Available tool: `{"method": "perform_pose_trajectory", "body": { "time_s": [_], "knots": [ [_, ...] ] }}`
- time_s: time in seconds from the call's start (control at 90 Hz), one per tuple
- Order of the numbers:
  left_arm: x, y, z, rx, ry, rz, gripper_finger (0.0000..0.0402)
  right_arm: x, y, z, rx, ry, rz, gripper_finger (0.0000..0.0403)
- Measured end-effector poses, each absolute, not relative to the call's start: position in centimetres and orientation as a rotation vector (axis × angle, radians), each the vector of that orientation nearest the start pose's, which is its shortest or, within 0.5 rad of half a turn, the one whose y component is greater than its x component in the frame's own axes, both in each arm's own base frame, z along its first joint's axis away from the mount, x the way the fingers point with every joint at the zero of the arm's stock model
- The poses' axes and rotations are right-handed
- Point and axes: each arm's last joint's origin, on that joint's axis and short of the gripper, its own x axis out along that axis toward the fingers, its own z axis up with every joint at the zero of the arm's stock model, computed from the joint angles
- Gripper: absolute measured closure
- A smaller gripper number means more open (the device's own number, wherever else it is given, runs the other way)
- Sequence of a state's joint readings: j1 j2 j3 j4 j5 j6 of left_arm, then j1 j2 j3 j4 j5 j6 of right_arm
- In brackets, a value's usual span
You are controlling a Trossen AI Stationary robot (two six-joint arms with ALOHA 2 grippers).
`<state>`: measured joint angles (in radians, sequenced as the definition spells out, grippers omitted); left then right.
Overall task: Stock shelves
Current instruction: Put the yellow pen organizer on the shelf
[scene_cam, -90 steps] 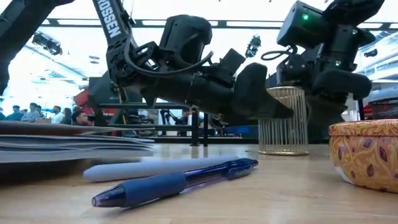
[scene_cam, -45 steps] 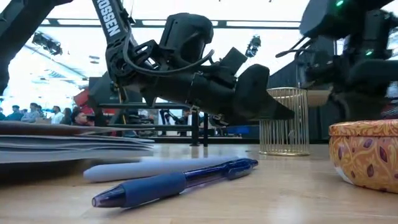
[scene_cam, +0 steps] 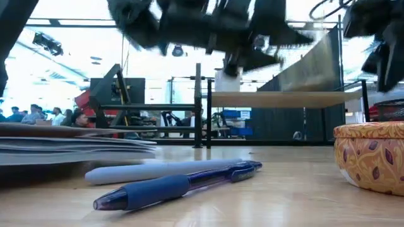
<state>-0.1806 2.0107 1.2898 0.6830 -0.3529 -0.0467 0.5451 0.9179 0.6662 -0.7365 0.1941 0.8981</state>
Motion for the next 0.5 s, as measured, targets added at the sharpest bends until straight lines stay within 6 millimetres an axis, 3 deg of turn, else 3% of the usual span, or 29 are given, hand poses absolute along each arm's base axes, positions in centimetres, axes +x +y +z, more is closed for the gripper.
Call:
{"method": "perform_pose_trajectory", "body": {
  "time_s": [0.111,0.289,0.389,0.5],
  "knots": [
    [46.3,-6.6,26.6,0.048,0.056,0.250,0.0128,12.8,7.9,24.5,0.545,0.902,-0.047,0.0326],
    [48.4,-2.7,32.3,0.090,0.010,0.355,0.0128,10.4,7.6,26.2,0.626,0.794,0.043,0.0328],
    [48.8,0.7,34.4,0.081,-0.036,0.425,0.0128,9.5,7.4,26.8,0.630,0.738,0.073,0.0328],
    [48.5,4.8,35.0,0.066,-0.053,0.515,0.0128,8.9,7.3,27.1,0.622,0.688,0.080,0.0328]
  ]
}}
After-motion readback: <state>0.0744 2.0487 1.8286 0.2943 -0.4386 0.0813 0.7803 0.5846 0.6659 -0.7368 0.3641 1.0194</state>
